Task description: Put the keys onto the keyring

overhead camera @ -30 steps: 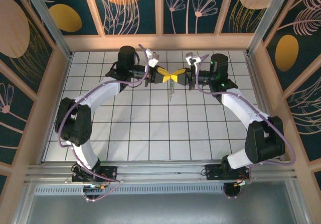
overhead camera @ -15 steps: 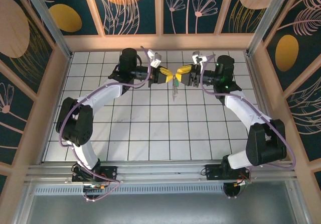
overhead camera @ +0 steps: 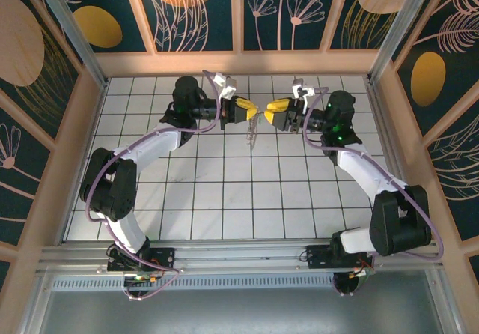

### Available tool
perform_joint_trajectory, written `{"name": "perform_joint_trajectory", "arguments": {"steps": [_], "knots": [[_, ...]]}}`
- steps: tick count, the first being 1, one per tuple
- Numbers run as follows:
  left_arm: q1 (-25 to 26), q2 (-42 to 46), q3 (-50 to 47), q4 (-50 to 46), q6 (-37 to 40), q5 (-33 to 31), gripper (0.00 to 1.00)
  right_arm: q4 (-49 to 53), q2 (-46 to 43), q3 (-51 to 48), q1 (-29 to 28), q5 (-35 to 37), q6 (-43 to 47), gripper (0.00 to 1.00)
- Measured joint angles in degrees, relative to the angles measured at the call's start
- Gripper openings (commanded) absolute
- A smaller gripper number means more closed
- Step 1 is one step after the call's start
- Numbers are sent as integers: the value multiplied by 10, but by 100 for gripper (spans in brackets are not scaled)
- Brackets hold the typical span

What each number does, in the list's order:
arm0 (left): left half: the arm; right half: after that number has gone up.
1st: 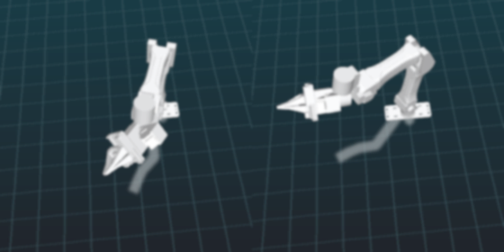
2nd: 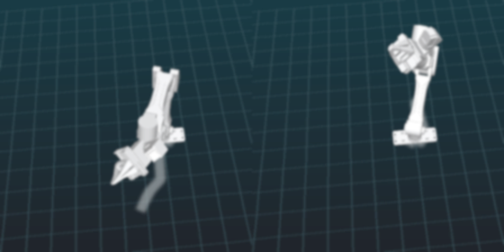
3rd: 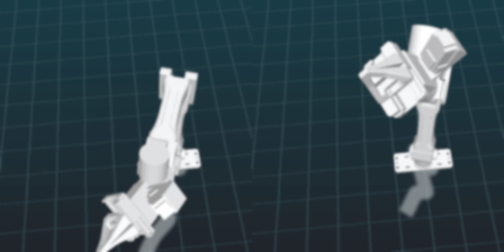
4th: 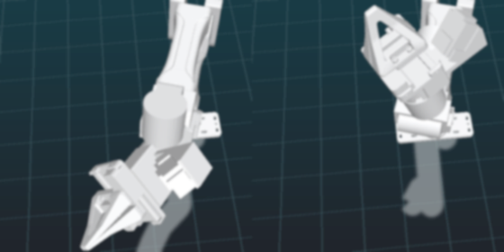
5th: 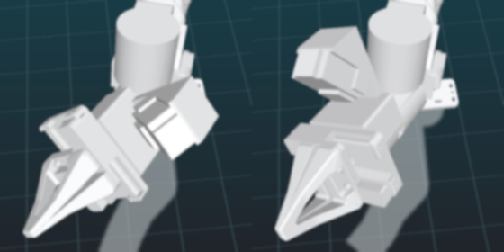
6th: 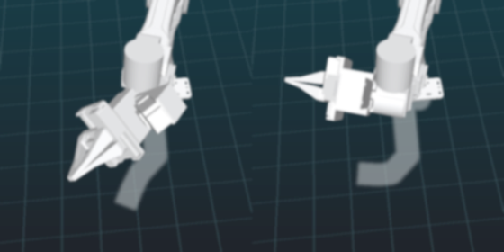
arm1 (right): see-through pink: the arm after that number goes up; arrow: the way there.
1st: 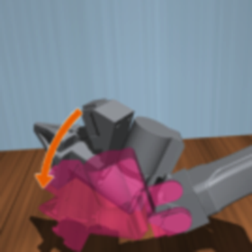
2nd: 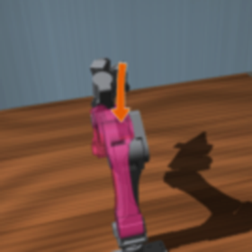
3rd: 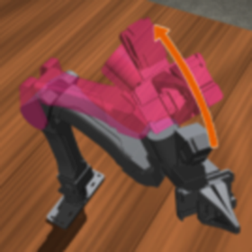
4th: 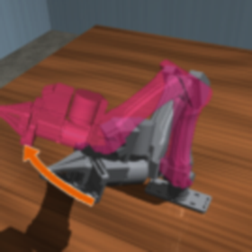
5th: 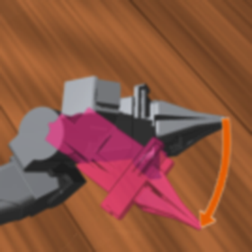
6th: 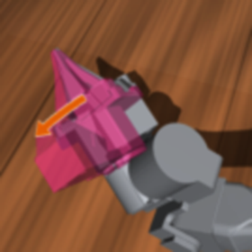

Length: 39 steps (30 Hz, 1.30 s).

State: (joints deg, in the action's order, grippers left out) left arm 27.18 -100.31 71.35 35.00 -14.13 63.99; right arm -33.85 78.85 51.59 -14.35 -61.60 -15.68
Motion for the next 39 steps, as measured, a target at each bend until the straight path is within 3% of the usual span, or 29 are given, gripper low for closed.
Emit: {"name": "perform_joint_trajectory", "arguments": {"steps": [2,6,15,31,36,39], "knots": [[0,0,-5,13,-10,-2,0,-9,8,0,-8,0,-4,36],[0,9,-19,39,-30,-13,0,-19,24,0,-23,-2,-12,19],[2,20,-45,92,-73,-30,0,-45,27,-21,-26,-2,-21,0],[1,21,-88,186,-137,-48,0,-32,44,-12,-55,11,-12,0],[2,21,-100,215,-162,-69,0,-21,39,-12,-56,27,-12,25],[2,21,-102,248,-177,-91,0,0,23,-17,-54,45,-11,35]]}}
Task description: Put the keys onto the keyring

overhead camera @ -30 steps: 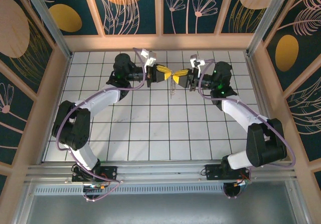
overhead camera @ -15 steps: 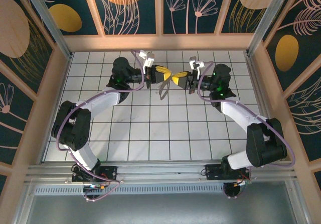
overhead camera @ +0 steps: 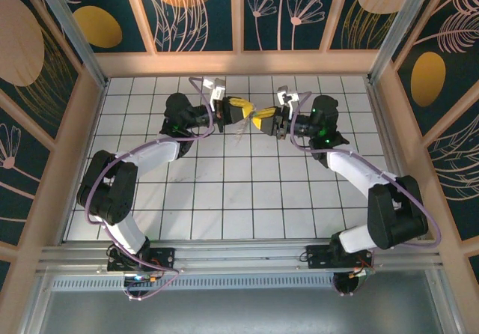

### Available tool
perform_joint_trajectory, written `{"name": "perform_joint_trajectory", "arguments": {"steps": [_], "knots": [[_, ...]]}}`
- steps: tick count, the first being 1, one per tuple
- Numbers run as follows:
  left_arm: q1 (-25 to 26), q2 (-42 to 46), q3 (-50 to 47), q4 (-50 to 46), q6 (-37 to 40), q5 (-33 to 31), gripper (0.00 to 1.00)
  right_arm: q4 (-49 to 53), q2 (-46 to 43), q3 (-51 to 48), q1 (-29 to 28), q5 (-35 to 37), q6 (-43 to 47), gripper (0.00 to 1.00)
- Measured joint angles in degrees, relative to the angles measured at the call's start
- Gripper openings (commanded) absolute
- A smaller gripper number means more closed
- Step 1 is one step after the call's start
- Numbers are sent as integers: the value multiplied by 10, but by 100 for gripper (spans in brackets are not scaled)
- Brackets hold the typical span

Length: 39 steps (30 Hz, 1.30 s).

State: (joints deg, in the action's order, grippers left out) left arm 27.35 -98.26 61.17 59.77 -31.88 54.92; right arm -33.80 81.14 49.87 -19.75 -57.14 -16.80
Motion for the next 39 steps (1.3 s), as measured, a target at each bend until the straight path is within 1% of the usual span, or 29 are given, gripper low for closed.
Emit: {"name": "perform_joint_trajectory", "arguments": {"steps": [3,6,11,17,21,26,29,33,39], "knots": [[0,0,-1,32,-18,-17,0,18,-26,-10,10,23,-2,38],[0,0,-9,64,-33,-34,0,26,-54,-17,20,47,-6,39],[0,0,-17,78,-44,-44,0,20,-91,-27,24,98,-25,40],[0,13,-20,77,-44,-45,0,-23,-105,-53,24,186,-66,43],[0,16,-20,77,-45,-45,0,-75,-89,-57,24,213,-101,43],[0,14,-26,85,-56,-48,0,-113,-65,-57,24,218,-129,43],[0,5,-27,104,-75,-53,0,-143,-58,-57,24,213,-148,43],[0,-13,-30,128,-100,-64,0,-191,-47,-58,20,195,-167,43],[0,-18,-48,146,-125,-77,0,-238,-17,-58,-8,160,-171,43]]}}
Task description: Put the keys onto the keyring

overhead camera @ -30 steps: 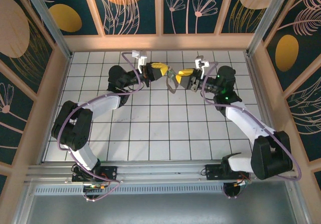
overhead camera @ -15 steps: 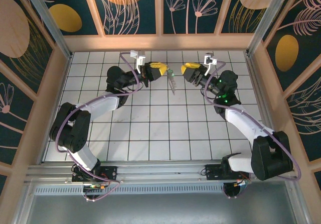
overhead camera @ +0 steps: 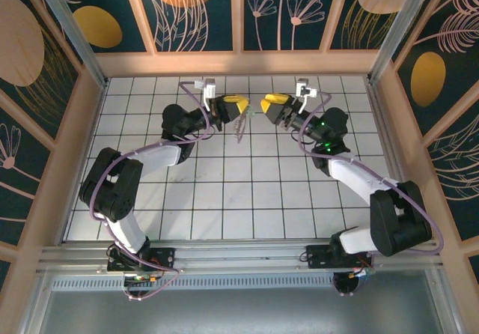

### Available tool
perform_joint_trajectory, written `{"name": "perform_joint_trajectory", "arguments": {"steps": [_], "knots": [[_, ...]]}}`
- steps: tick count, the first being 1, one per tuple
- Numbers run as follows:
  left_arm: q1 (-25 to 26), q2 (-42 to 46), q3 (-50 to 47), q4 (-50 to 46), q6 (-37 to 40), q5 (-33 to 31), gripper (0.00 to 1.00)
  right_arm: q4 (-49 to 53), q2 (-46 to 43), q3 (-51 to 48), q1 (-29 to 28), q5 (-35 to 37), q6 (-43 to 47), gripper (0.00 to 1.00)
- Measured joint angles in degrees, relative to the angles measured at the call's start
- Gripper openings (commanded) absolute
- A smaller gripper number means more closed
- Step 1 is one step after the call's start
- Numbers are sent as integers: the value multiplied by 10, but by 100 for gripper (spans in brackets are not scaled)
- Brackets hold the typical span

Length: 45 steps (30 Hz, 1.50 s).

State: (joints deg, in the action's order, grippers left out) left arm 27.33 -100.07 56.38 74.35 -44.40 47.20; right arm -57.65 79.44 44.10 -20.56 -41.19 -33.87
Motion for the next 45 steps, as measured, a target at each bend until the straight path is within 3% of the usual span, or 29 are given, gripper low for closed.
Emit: {"name": "perform_joint_trajectory", "arguments": {"steps": [11,32,45], "knots": [[0,14,-24,0,-1,-8,0,-32,34,0,-42,-25,1,42],[0,14,-24,6,-10,3,0,-56,59,7,-44,-24,0,36],[-1,10,-24,22,-22,3,0,-64,65,20,-44,-28,-7,0]]}}
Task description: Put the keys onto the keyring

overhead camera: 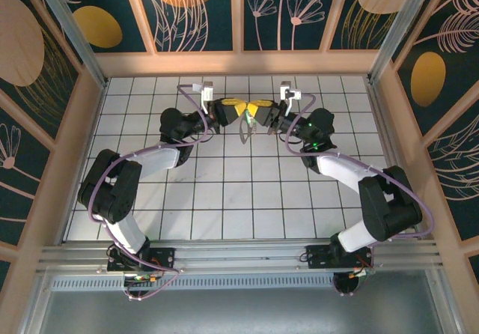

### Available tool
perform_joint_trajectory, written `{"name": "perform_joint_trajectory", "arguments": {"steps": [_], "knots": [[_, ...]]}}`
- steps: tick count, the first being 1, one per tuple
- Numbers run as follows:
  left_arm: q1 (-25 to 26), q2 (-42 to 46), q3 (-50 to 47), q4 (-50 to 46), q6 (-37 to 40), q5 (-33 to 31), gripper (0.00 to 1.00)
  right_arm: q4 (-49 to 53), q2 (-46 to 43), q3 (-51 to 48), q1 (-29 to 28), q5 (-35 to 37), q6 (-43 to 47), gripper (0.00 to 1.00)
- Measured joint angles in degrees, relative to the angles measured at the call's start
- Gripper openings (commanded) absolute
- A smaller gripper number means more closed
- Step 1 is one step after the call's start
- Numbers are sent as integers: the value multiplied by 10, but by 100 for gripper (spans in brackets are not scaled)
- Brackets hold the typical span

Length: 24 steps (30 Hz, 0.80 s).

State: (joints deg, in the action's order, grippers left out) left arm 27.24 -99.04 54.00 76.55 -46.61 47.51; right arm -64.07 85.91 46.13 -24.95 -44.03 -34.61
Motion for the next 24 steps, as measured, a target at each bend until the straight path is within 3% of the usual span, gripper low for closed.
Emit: {"name": "perform_joint_trajectory", "arguments": {"steps": [2,5,9,14,19,24], "knots": [[-1,0,0,0,0,0,0,0,3,3,0,-3,-1,0],[-2,0,0,2,-2,0,0,0,7,8,0,-8,-4,16],[-2,0,0,4,-2,0,0,0,14,15,-1,-16,-3,18],[-3,0,0,4,-2,0,0,0,18,19,-1,-20,-4,0],[-3,0,0,4,-2,0,0,0,20,21,0,-20,-3,0],[-3,0,0,-10,10,-3,26,14,20,23,0,-20,2,0]]}}
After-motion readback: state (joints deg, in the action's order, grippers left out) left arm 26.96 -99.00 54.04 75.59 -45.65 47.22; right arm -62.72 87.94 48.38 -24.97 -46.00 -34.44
